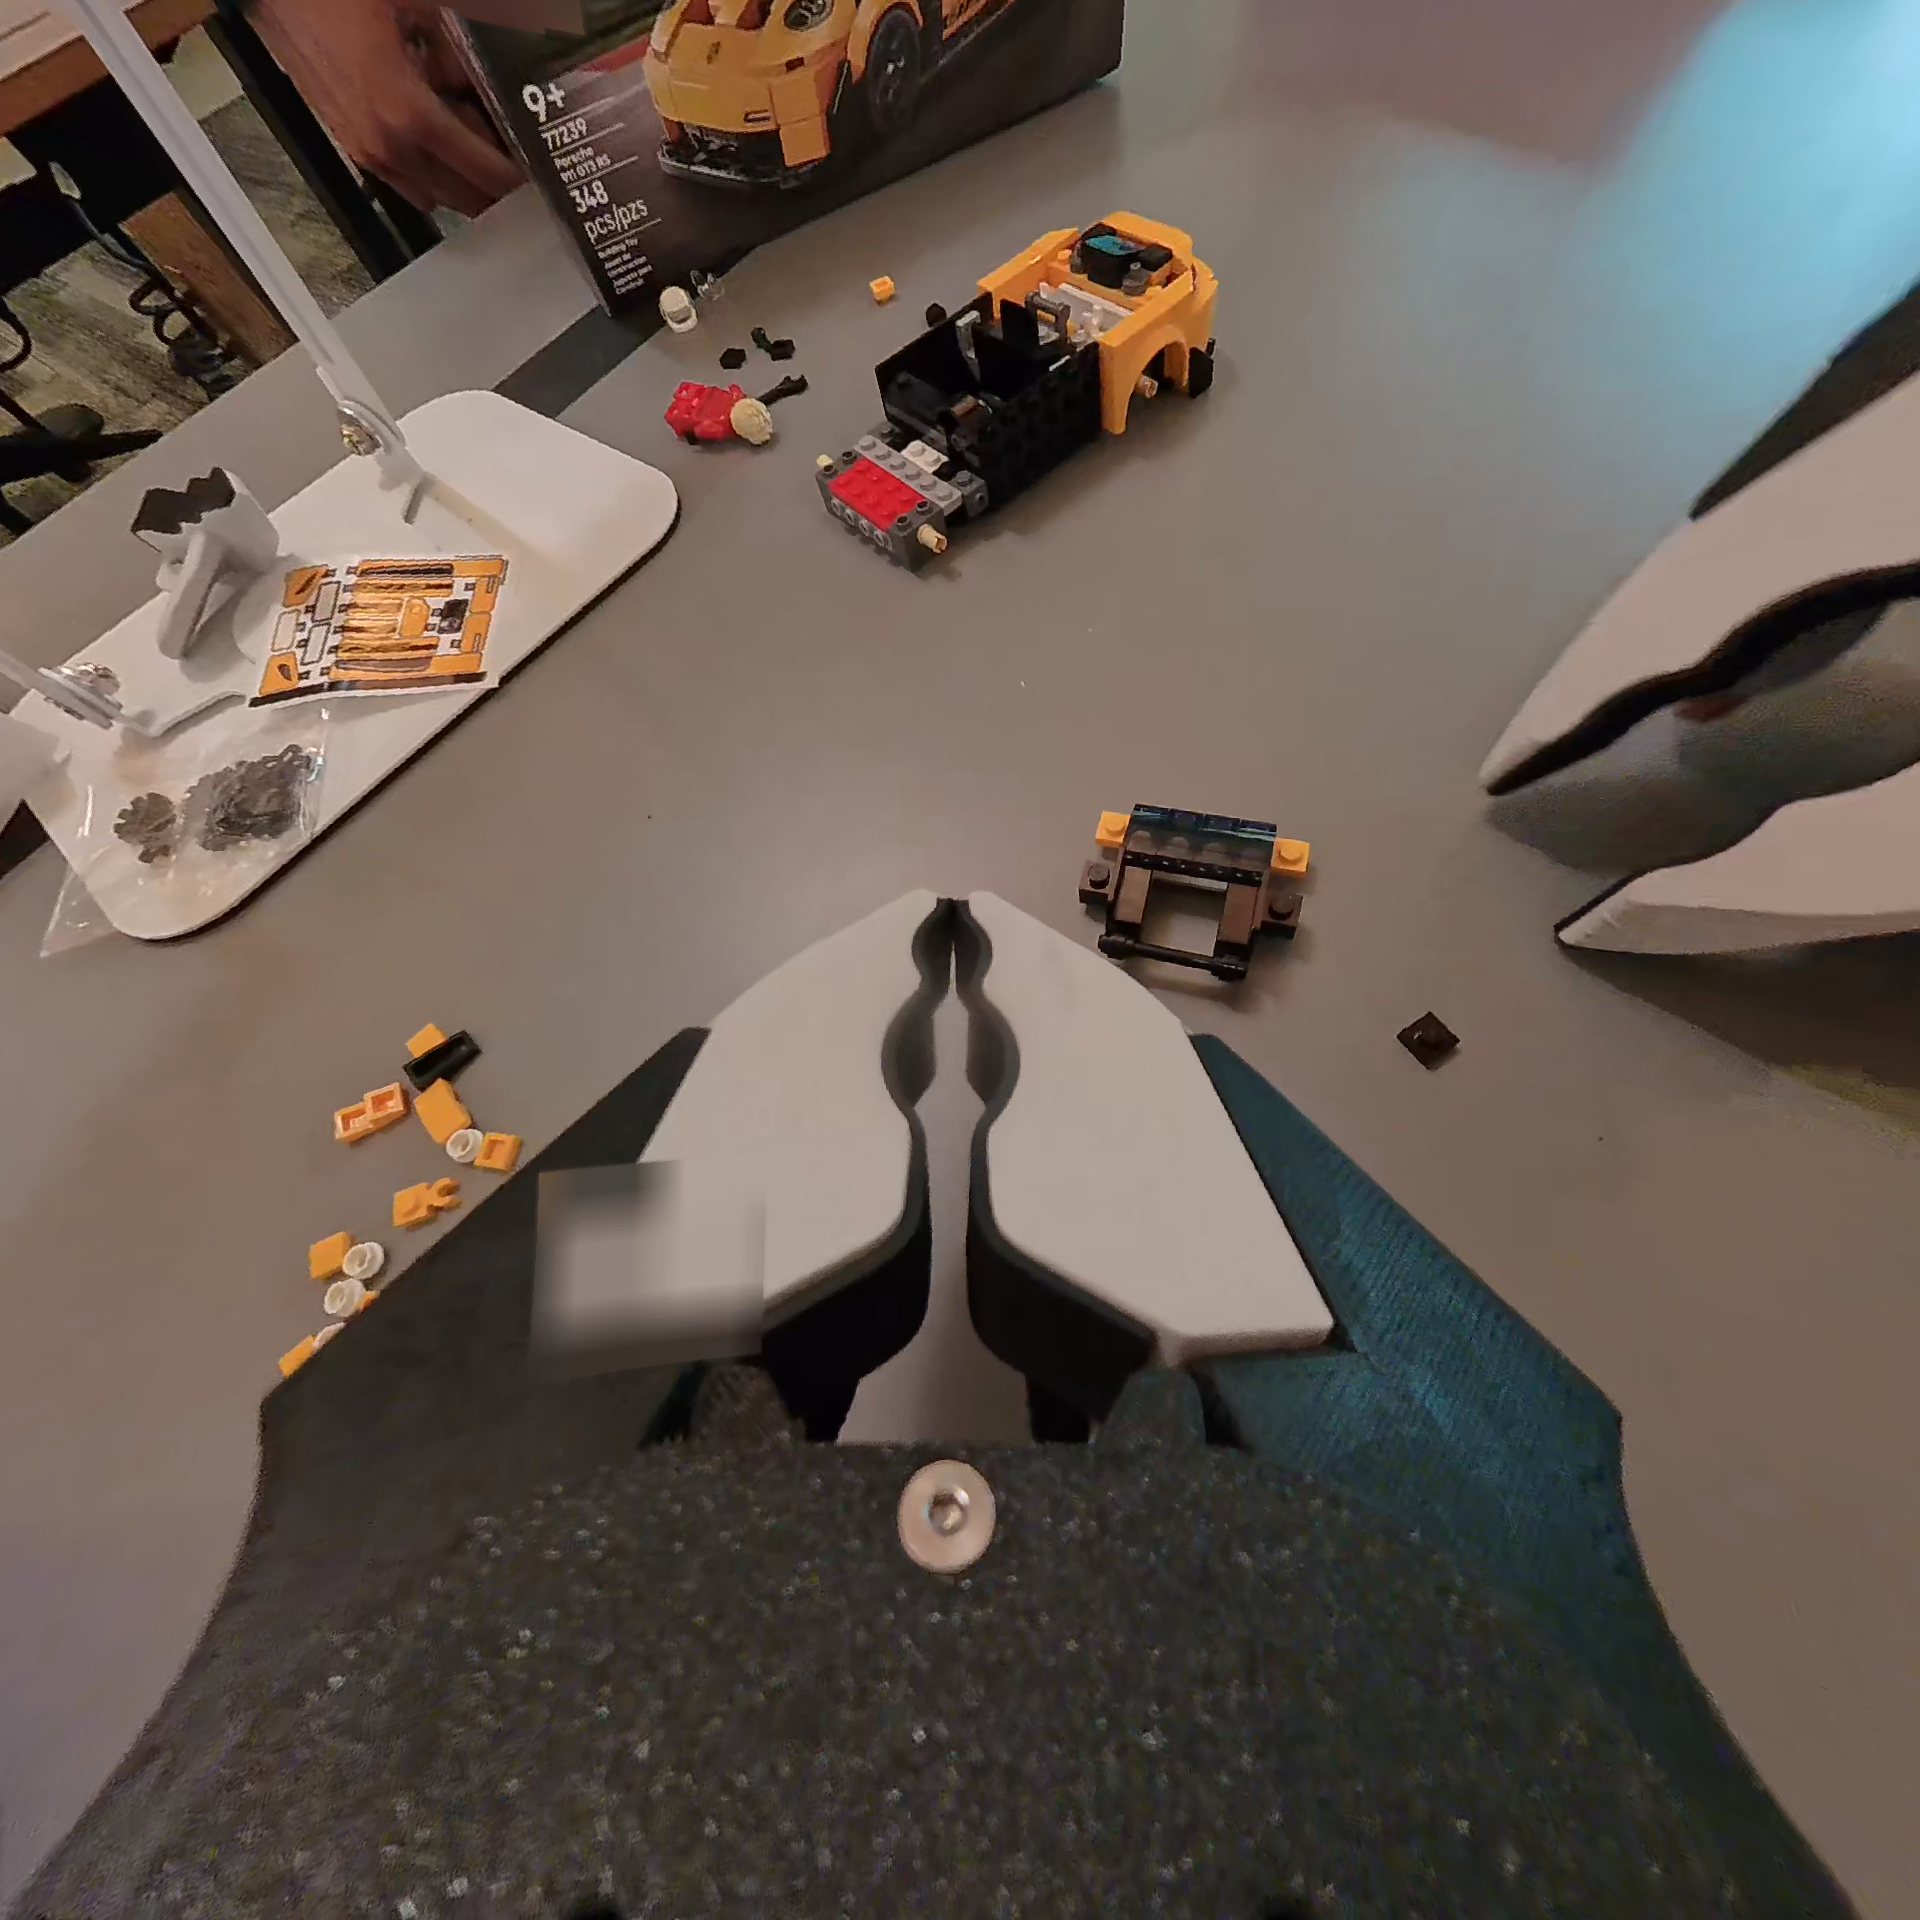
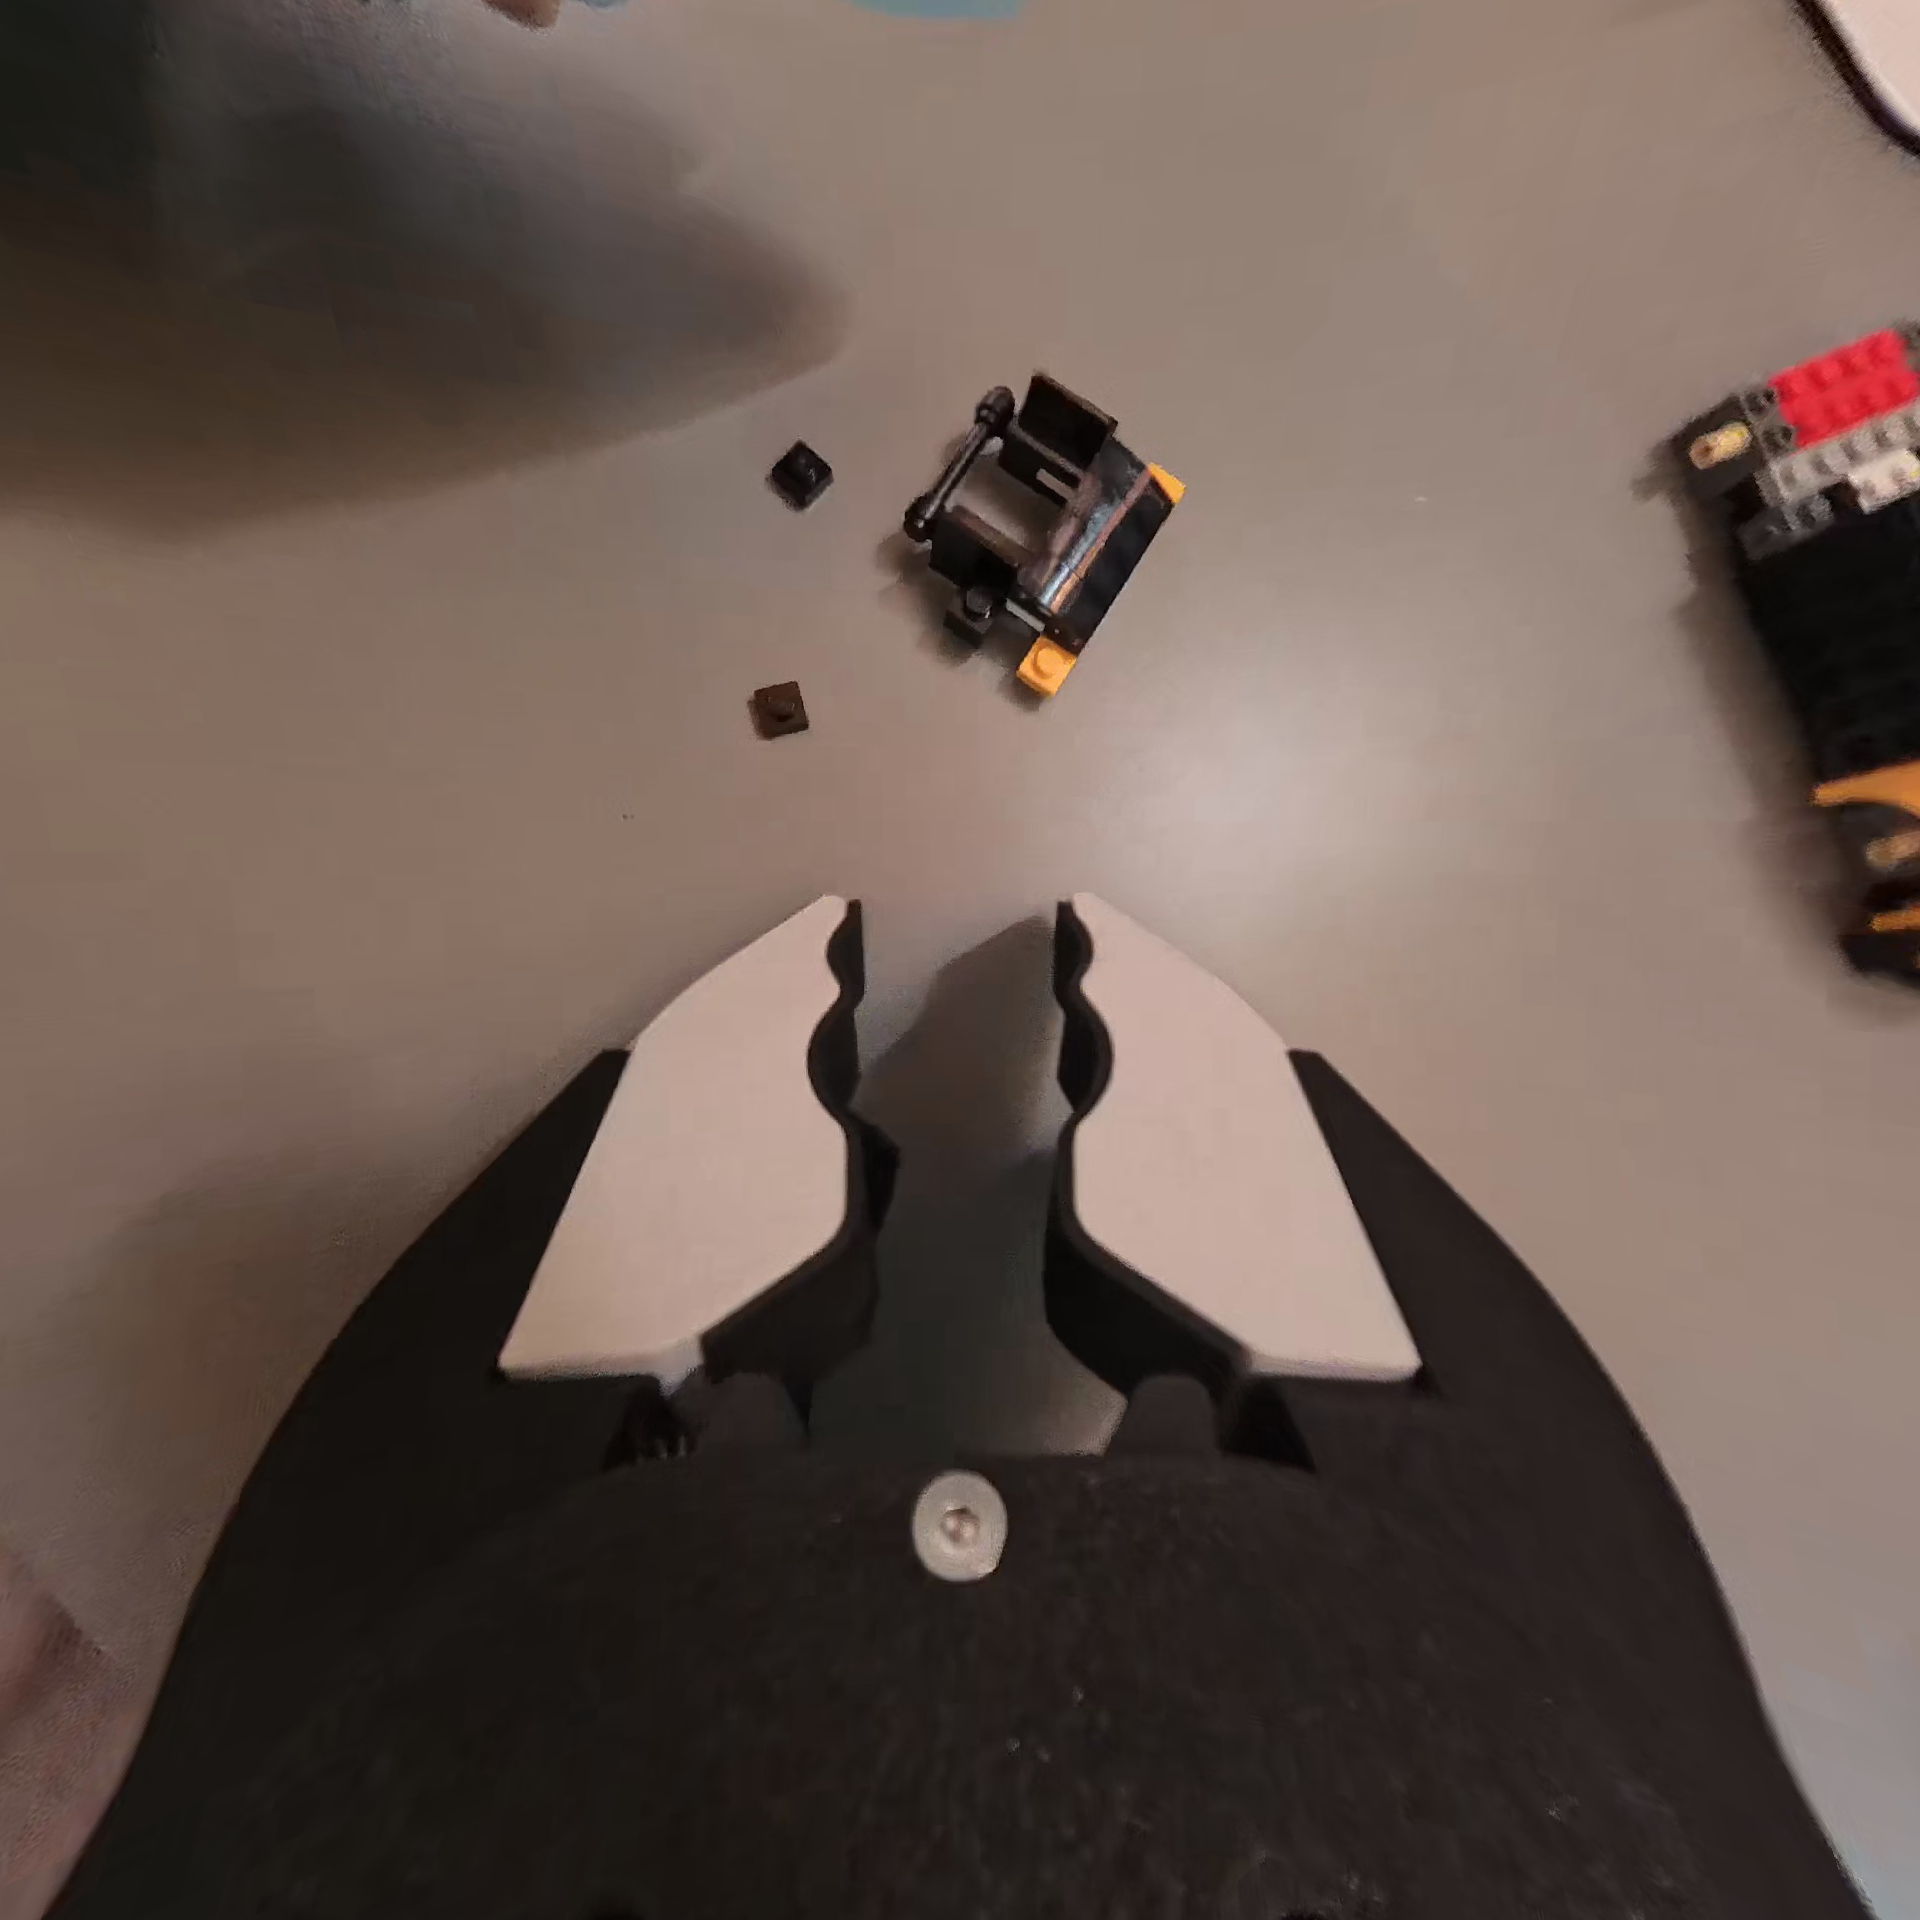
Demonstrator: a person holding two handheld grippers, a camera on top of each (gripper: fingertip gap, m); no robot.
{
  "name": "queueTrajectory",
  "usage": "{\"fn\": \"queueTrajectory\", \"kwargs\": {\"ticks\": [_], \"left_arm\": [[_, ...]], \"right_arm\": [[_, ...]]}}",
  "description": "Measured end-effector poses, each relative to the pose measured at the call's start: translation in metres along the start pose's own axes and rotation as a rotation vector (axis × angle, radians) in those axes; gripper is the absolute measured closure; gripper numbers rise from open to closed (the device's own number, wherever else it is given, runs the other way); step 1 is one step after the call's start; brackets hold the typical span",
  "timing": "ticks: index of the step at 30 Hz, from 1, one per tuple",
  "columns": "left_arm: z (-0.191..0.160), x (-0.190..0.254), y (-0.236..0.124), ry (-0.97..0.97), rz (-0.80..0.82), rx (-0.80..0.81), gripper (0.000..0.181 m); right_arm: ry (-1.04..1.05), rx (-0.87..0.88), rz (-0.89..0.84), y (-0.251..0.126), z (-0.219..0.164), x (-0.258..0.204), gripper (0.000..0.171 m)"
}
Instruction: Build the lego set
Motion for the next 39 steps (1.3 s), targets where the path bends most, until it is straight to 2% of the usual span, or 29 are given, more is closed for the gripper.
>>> {"fn": "queueTrajectory", "kwargs": {"ticks": [4,9,22,39], "left_arm": [[0.000,-0.001,0.000,-0.003,0.003,0.001,0.181],[-0.002,-0.001,0.002,-0.003,-0.005,-0.005,0.181],[-0.006,-0.003,0.003,-0.014,-0.020,-0.005,0.181],[-0.008,-0.004,0.004,-0.016,-0.029,-0.008,0.181]], "right_arm": [[-0.104,-0.059,0.097,0.006,0.011,0.013,0.117],[-0.168,-0.099,0.158,0.015,0.023,0.015,0.106],[-0.257,-0.152,0.233,0.032,0.046,0.009,0.100],[-0.268,-0.154,0.264,0.038,0.052,0.003,0.100]]}}
Point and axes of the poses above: each gripper's, where its closed fingertips meet, y out along the fingers, z out of its top, x = y × z across the jaws, the point moved 7 cm from there along -y, back along the fingers, and after that the axes turned 14 degrees about y, right-handed, at the moved point
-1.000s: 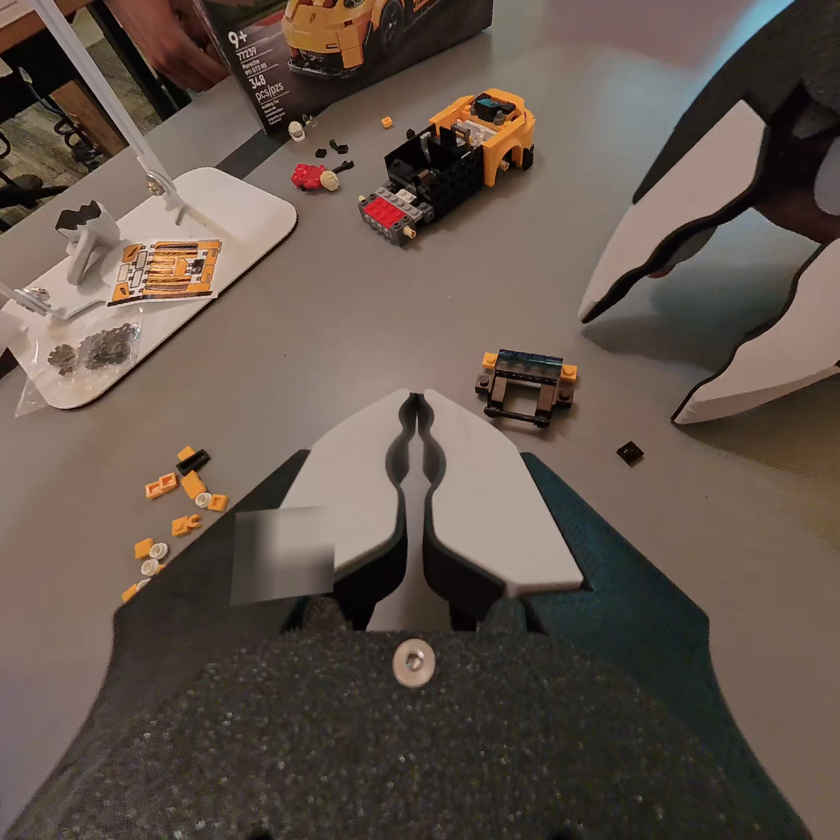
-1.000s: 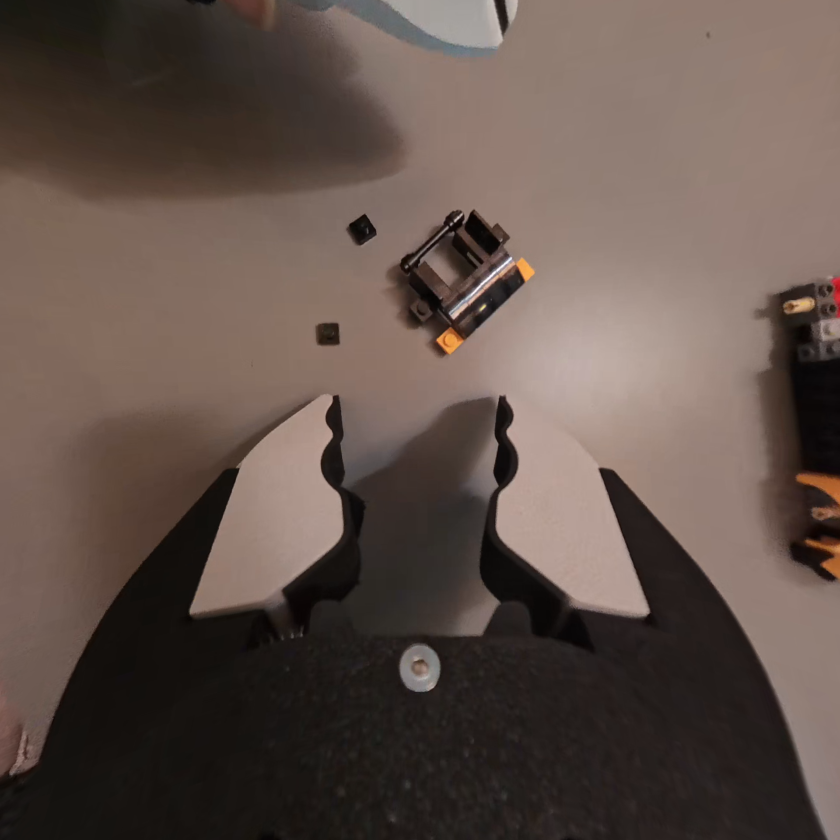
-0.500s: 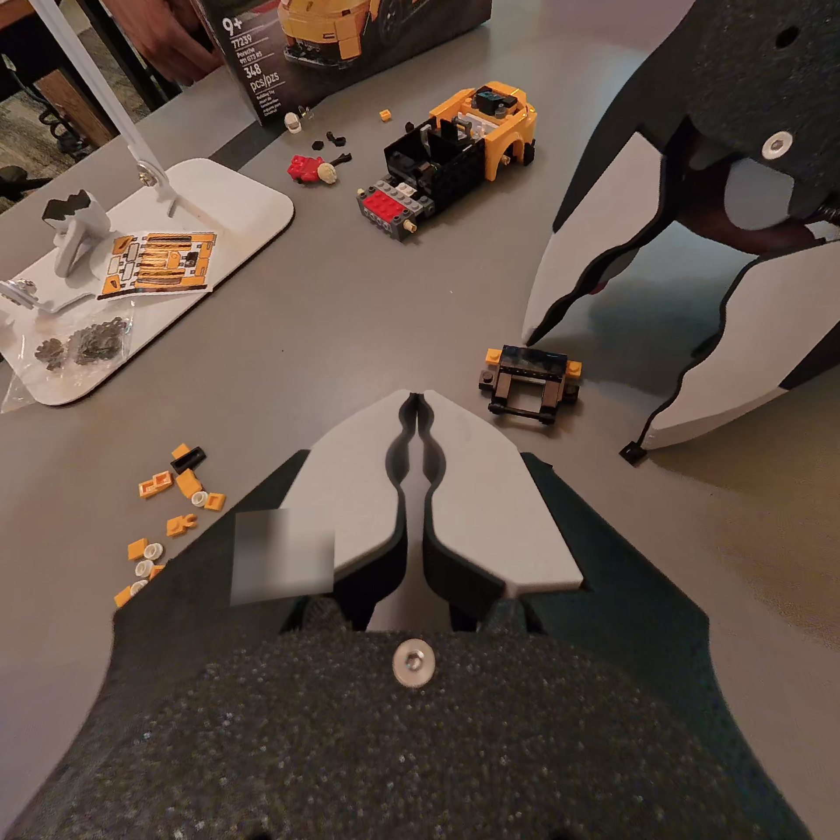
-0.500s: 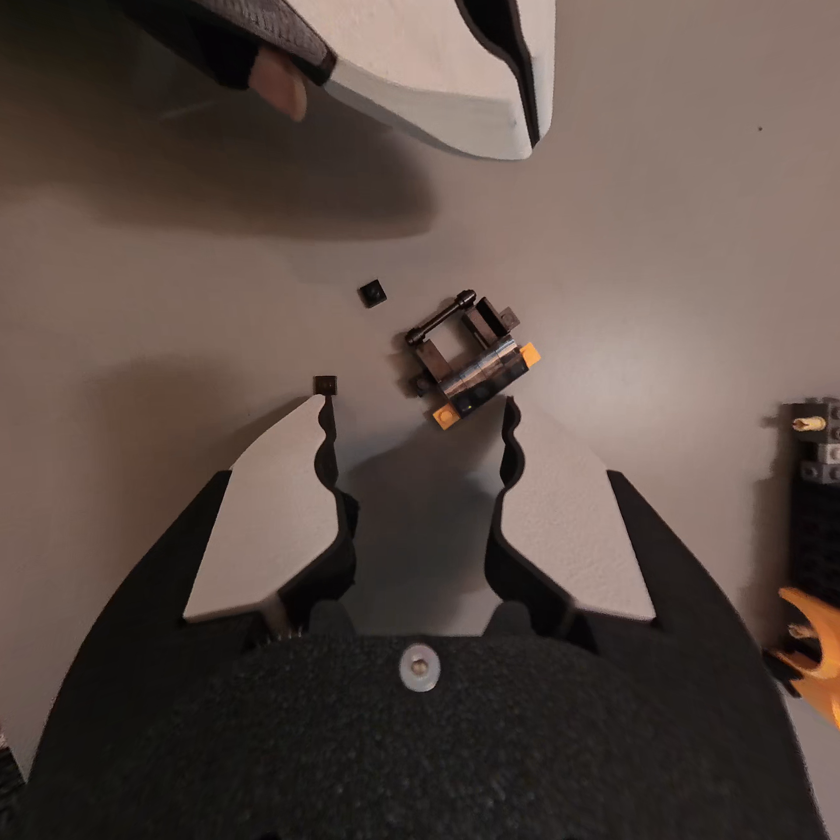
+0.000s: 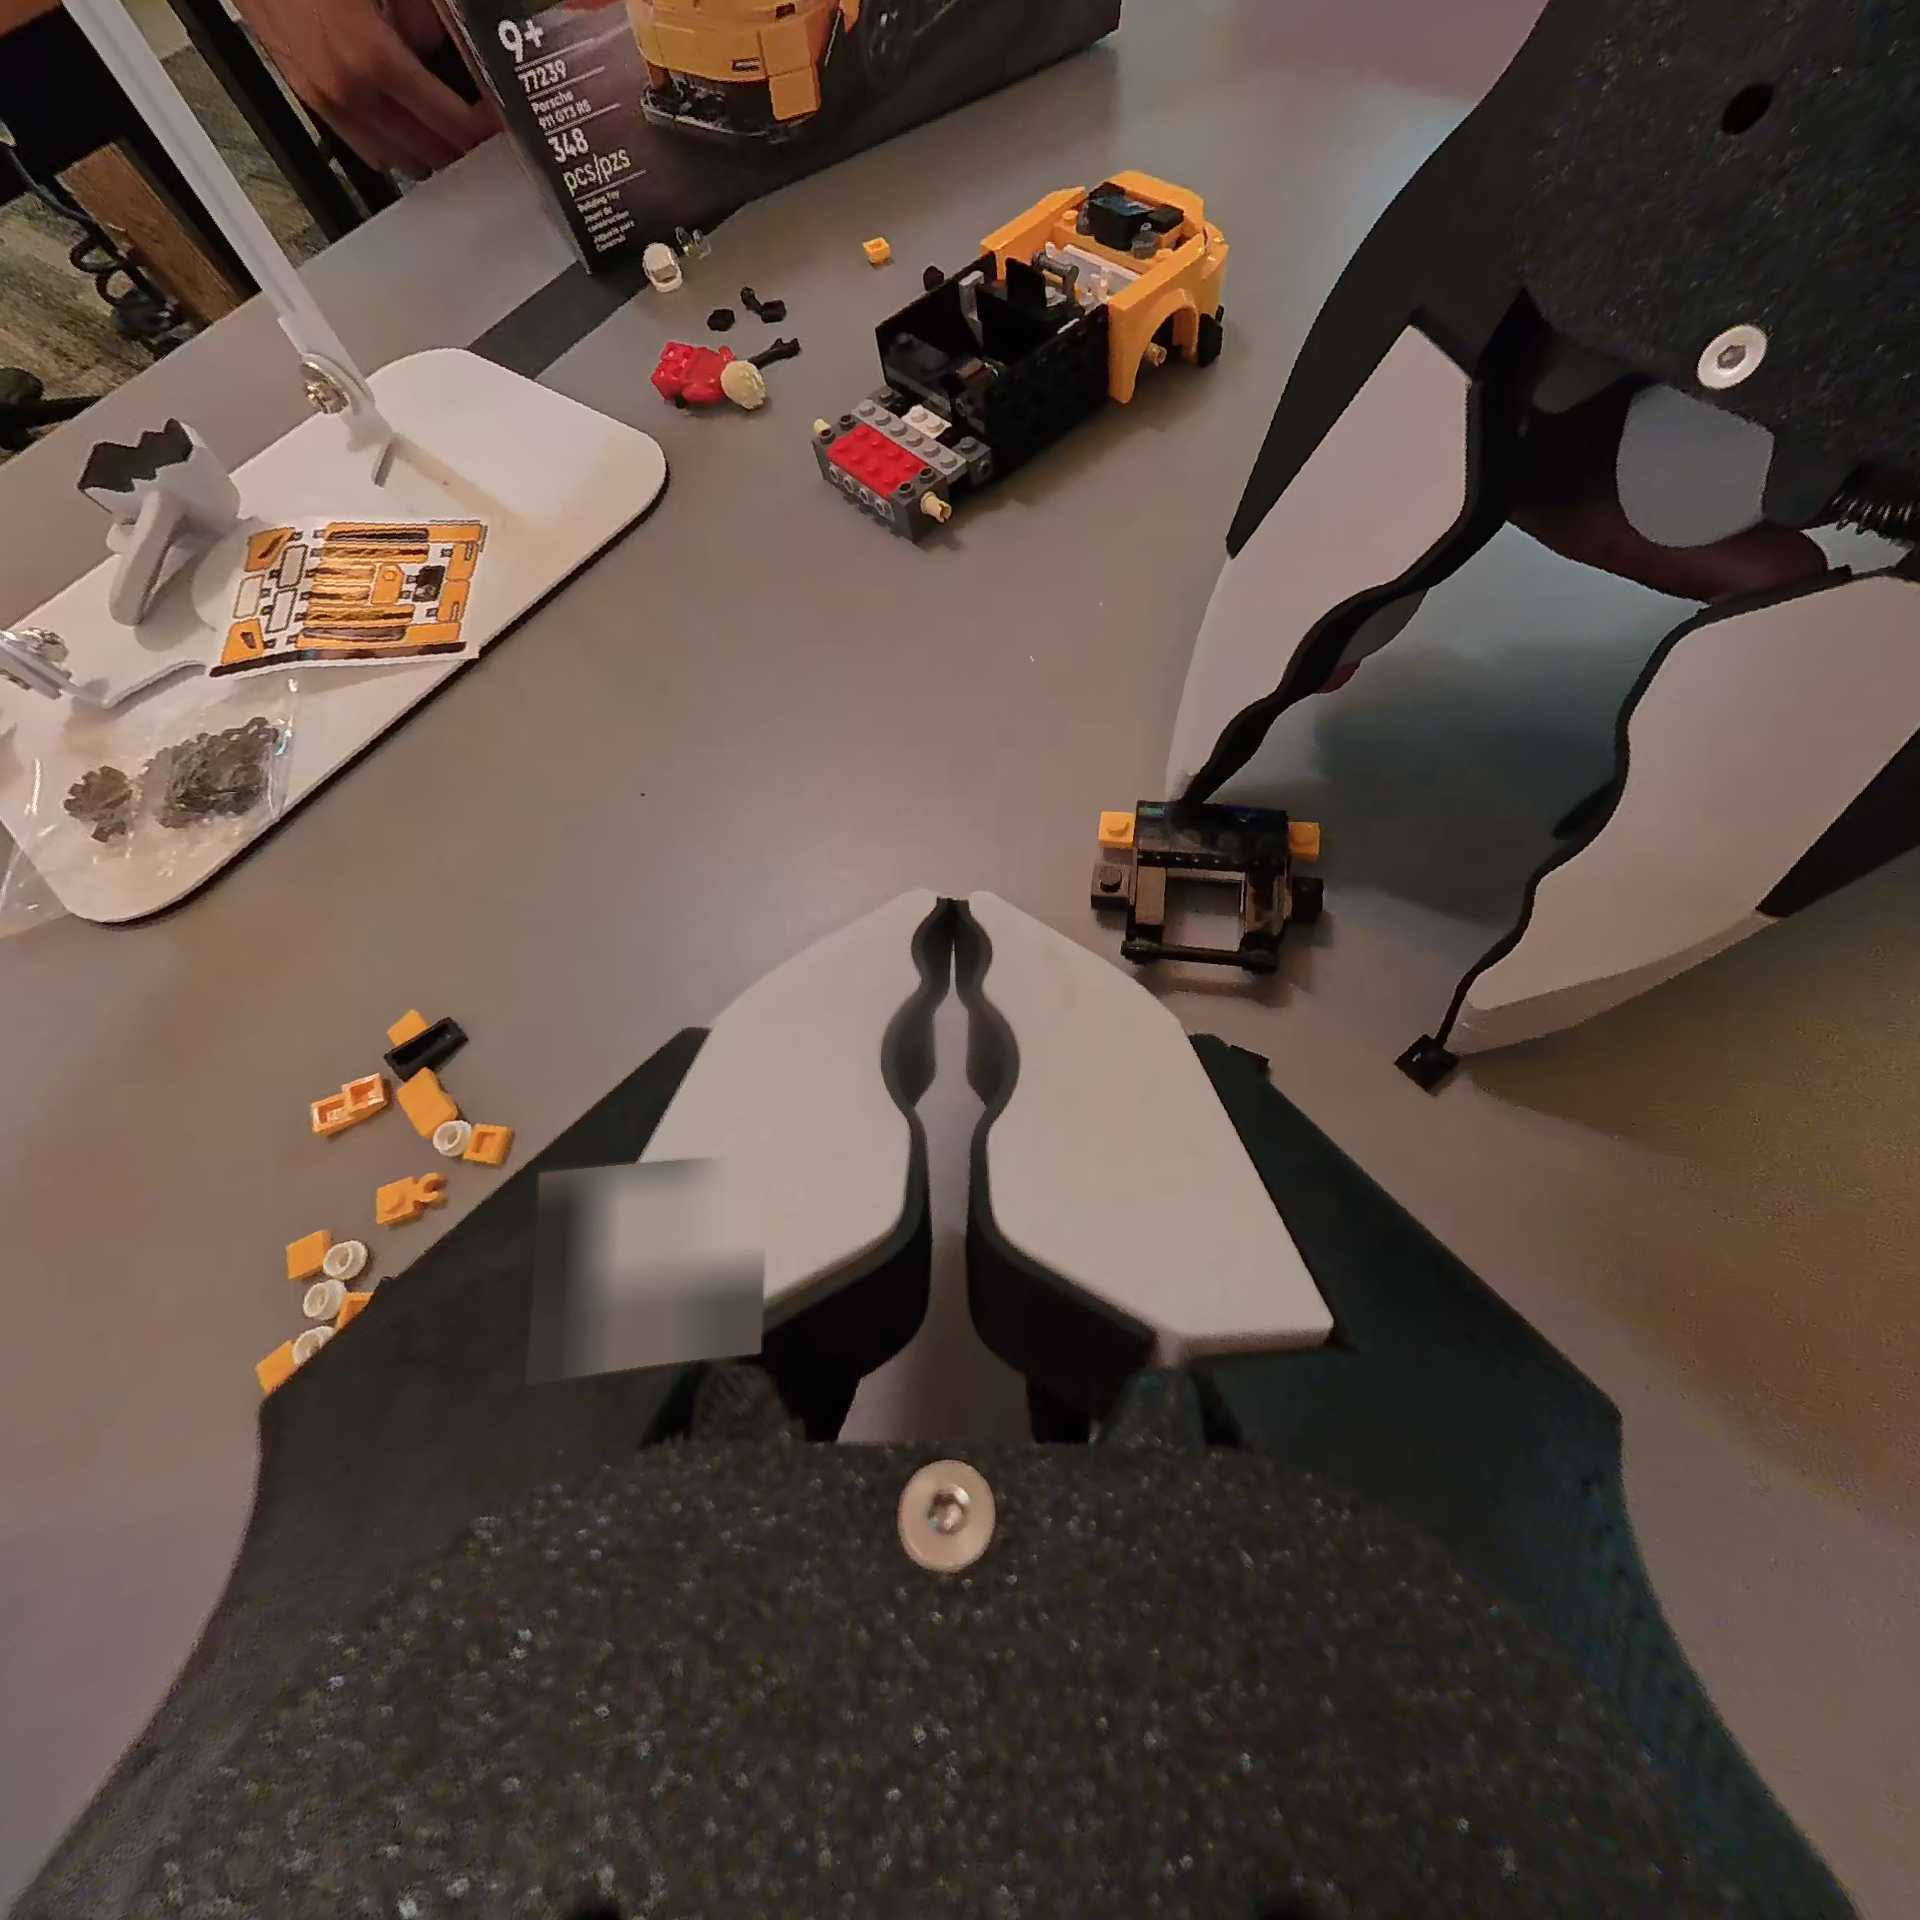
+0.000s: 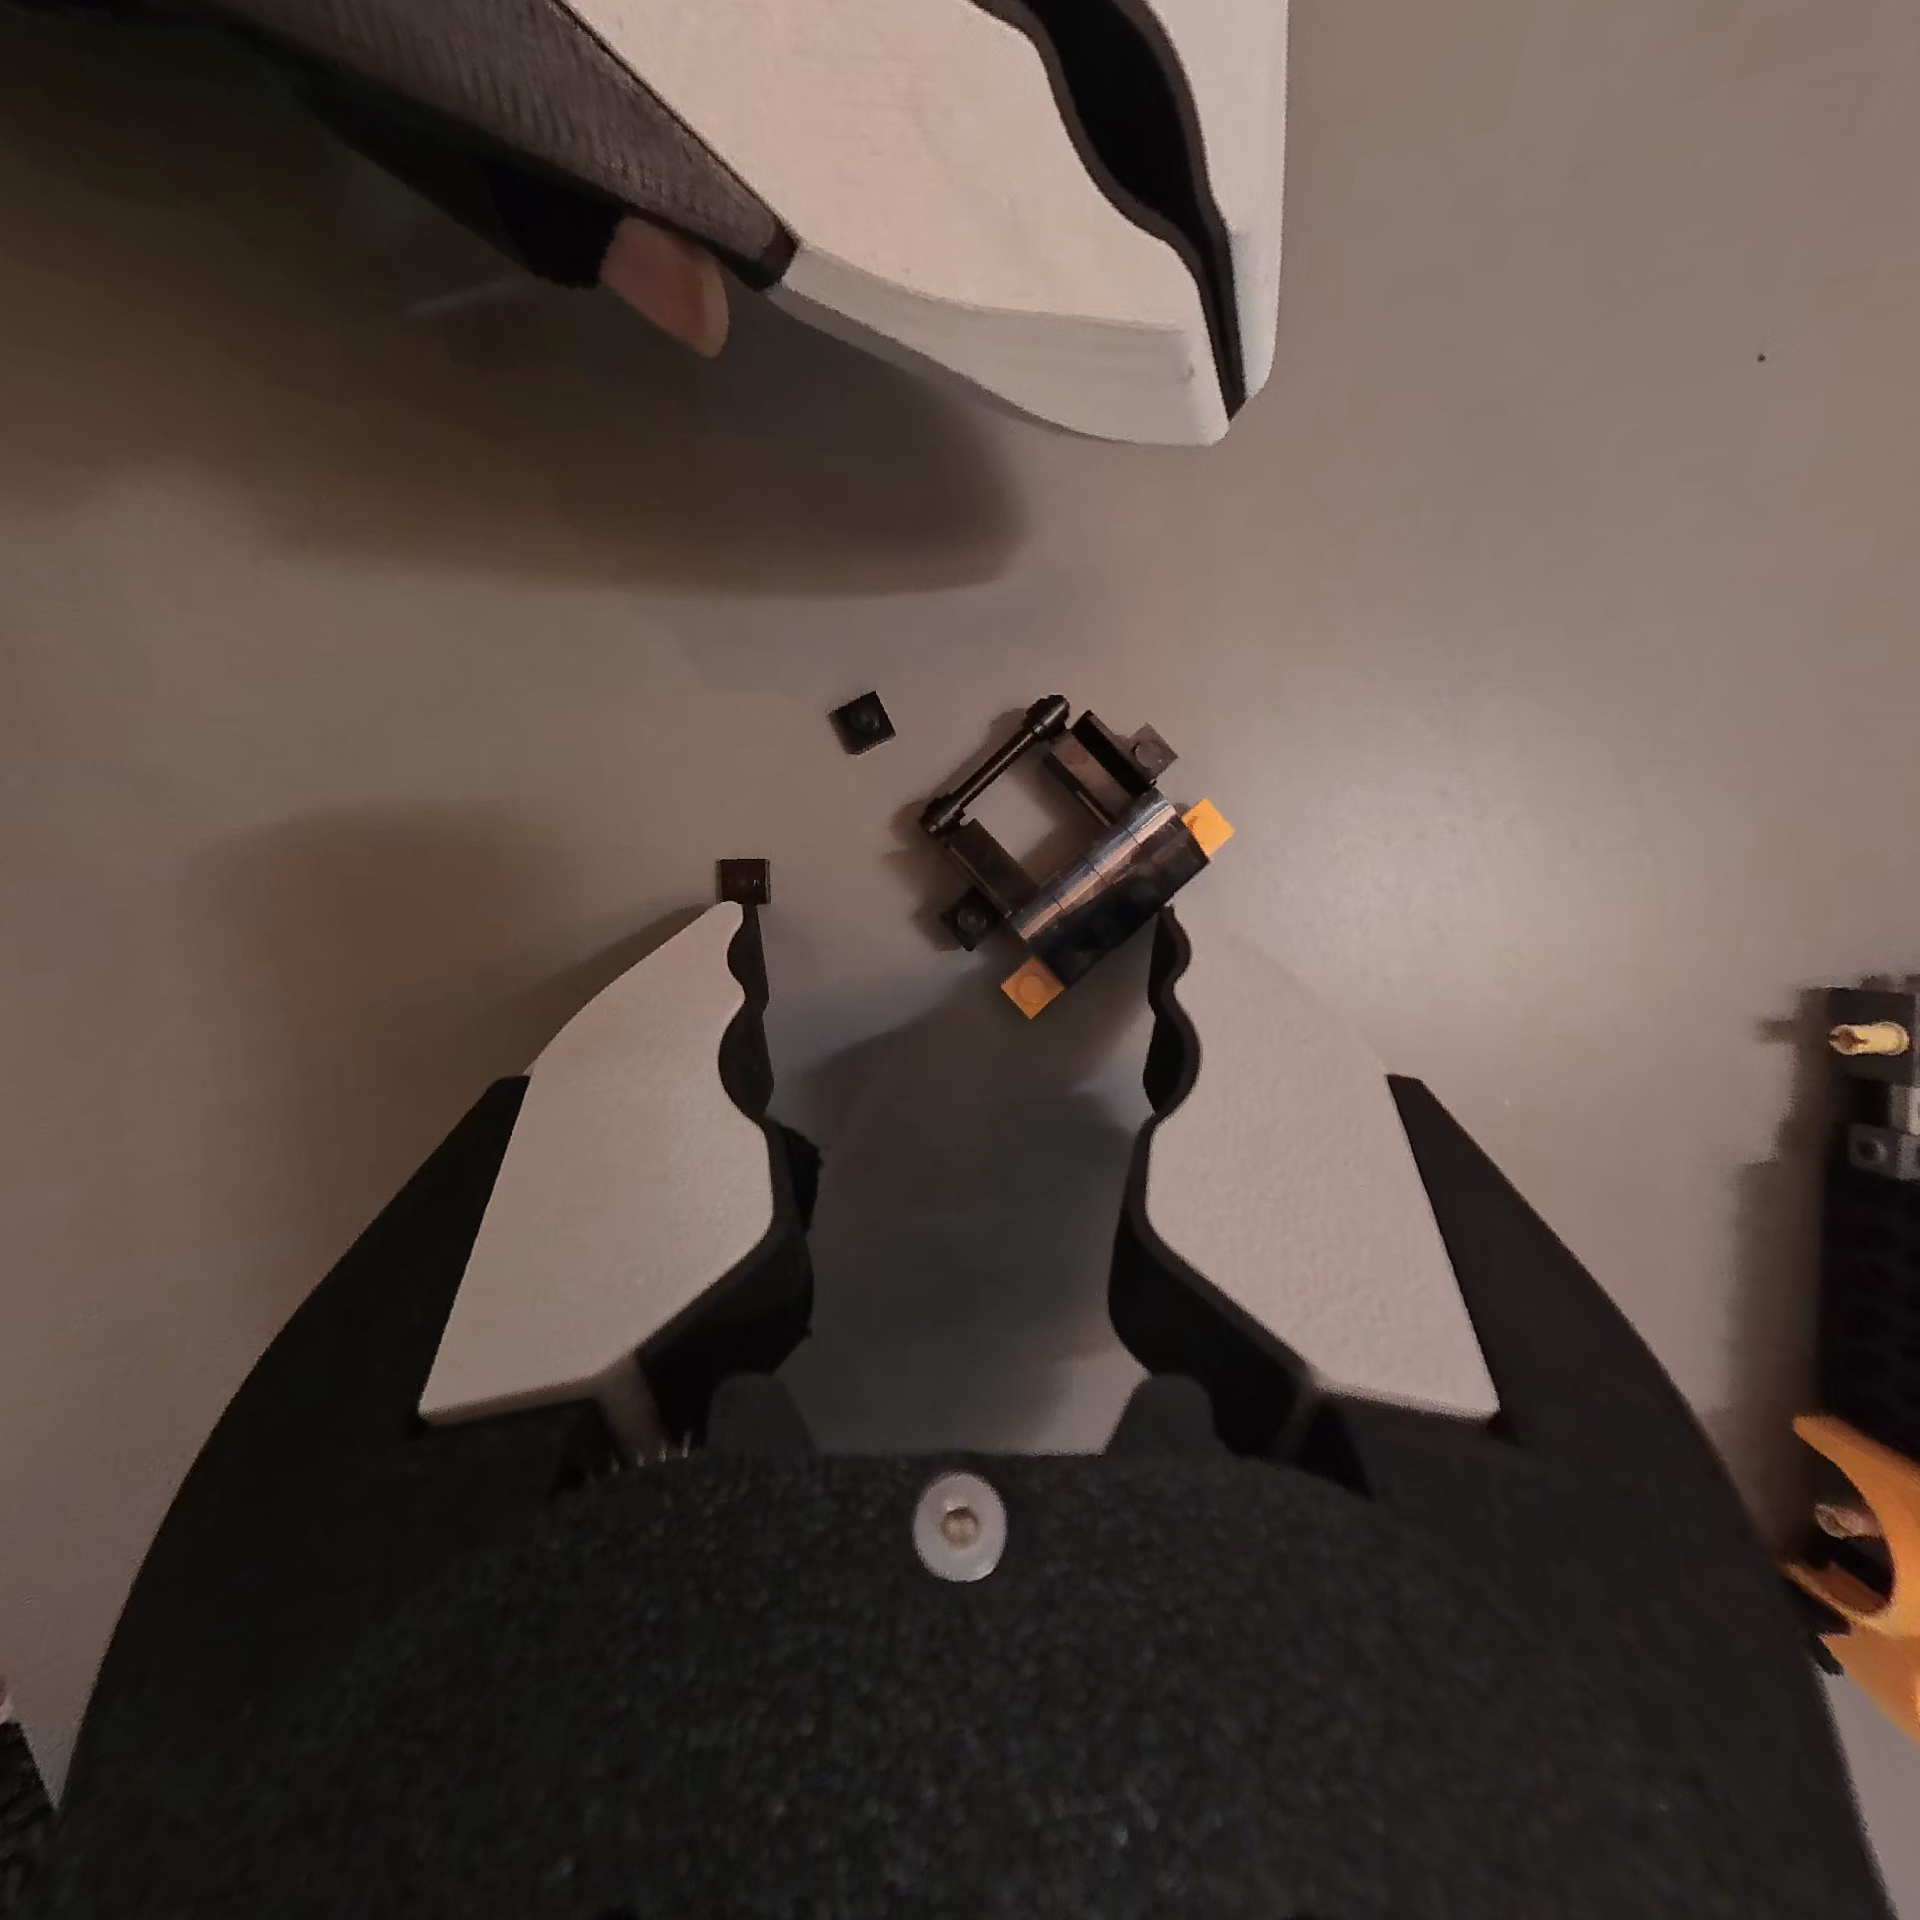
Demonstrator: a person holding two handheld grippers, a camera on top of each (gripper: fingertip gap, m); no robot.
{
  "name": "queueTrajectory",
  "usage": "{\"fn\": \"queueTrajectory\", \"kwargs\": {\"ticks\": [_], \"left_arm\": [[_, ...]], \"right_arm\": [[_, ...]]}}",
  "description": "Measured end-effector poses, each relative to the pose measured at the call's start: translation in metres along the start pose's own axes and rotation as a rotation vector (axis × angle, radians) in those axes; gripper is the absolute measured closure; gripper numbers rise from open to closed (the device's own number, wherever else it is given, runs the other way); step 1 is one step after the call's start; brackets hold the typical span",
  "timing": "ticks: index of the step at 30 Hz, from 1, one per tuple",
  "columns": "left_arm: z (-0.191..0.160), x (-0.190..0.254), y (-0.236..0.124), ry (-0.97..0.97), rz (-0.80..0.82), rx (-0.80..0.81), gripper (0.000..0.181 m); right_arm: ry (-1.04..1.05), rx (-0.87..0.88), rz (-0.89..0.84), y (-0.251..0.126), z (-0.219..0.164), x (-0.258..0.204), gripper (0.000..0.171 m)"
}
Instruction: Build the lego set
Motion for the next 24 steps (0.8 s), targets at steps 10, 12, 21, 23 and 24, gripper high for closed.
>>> {"fn": "queueTrajectory", "kwargs": {"ticks": [10,12,21,23,24], "left_arm": [[-0.0003,0.0004,0.0003,0.000,-0.005,-0.002,0.181],[-0.0003,0.0004,0.0004,0.000,-0.006,-0.002,0.181],[-0.0008,0.0008,0.0009,0.002,-0.010,-0.005,0.181],[-0.0004,0.0007,0.0005,0.003,-0.009,-0.004,0.181],[-0.0003,0.0006,0.0003,0.003,-0.008,-0.003,0.181]], "right_arm": [[-0.008,0.000,0.008,0.0007,0.0011,-0.0005,0.101],[-0.007,0.000,0.010,0.0008,0.0011,-0.0003,0.101],[-0.004,0.014,0.013,0.0007,0.0002,0.0000,0.101],[-0.005,0.019,0.011,0.0006,-0.0002,0.0000,0.101],[-0.008,0.024,0.009,0.0004,-0.0005,-0.0002,0.101]]}}
Point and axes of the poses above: each gripper's, where its closed fingertips meet, y out along the fingers, z out of its top, x = y × z across the jaws, the point moved 7 cm from there along -y, back along the fingers, and after that the axes turned 14 degrees about y, right-handed, at the moved point
